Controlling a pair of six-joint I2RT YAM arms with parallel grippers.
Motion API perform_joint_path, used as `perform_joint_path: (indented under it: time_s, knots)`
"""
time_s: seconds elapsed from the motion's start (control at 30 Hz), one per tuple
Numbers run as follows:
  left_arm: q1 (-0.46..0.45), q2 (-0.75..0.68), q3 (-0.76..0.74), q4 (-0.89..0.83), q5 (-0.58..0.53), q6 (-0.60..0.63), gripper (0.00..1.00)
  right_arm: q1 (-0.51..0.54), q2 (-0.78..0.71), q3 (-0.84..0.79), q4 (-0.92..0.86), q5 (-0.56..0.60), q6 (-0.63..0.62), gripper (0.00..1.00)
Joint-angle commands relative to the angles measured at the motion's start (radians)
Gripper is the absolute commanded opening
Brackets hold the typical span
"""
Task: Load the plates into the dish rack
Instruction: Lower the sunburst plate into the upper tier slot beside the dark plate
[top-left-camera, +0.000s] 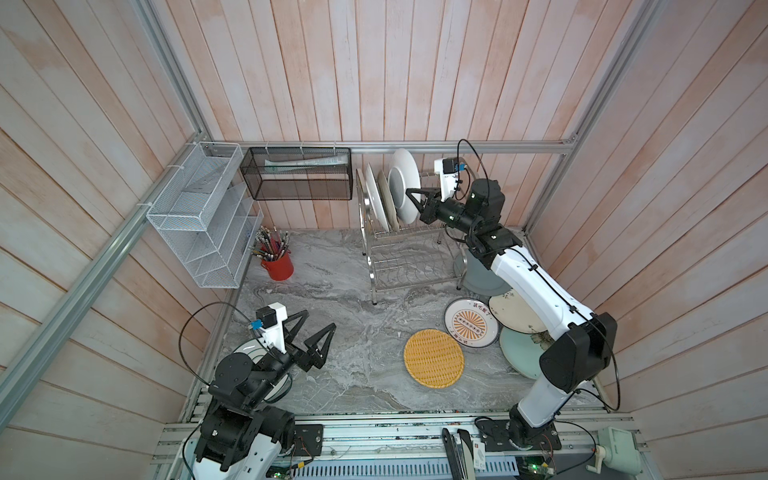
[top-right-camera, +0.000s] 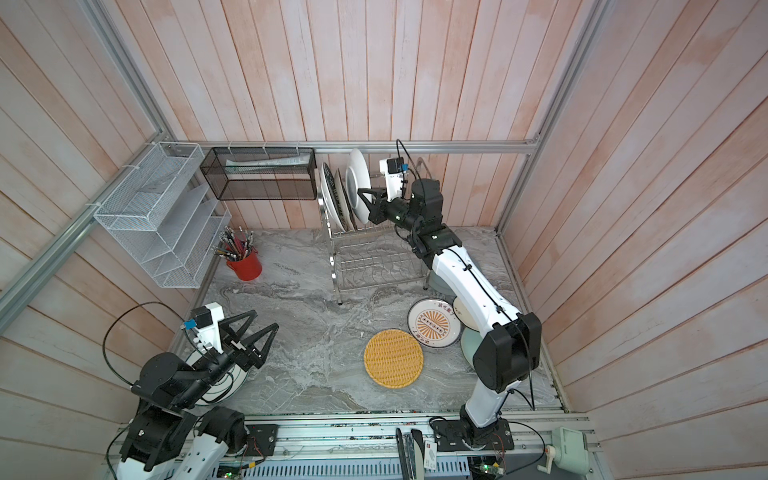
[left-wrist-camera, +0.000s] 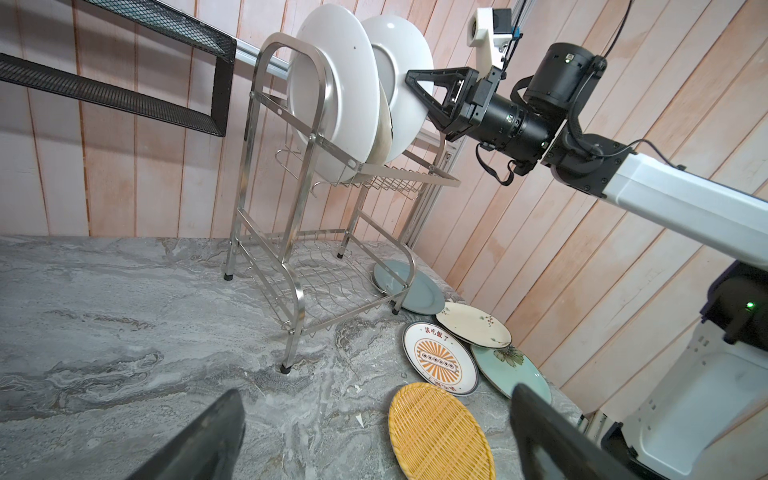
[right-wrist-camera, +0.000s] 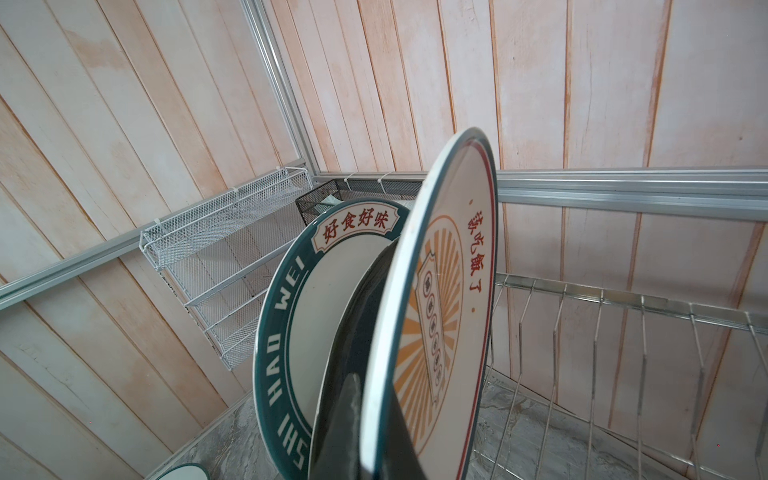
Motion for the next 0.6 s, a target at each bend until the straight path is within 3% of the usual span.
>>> perform_joint_path:
  time_s: [0.0,0.37,0.57]
  knots:
    - [-0.003,-0.01,-0.016,0.014,0.016,0.021,1.0,0.001,0.01,-0.019,0.037,0.004,-0.005,0.0]
    - [-0.002,-0.013,-0.016,0.014,0.014,0.02,1.0,0.006,0.027,-0.048,0.014,0.022,0.0,0.0]
    - [-0.003,-0.013,-0.016,0.014,0.016,0.02,1.0,0.031,0.03,-0.032,-0.026,0.087,-0.025,0.0]
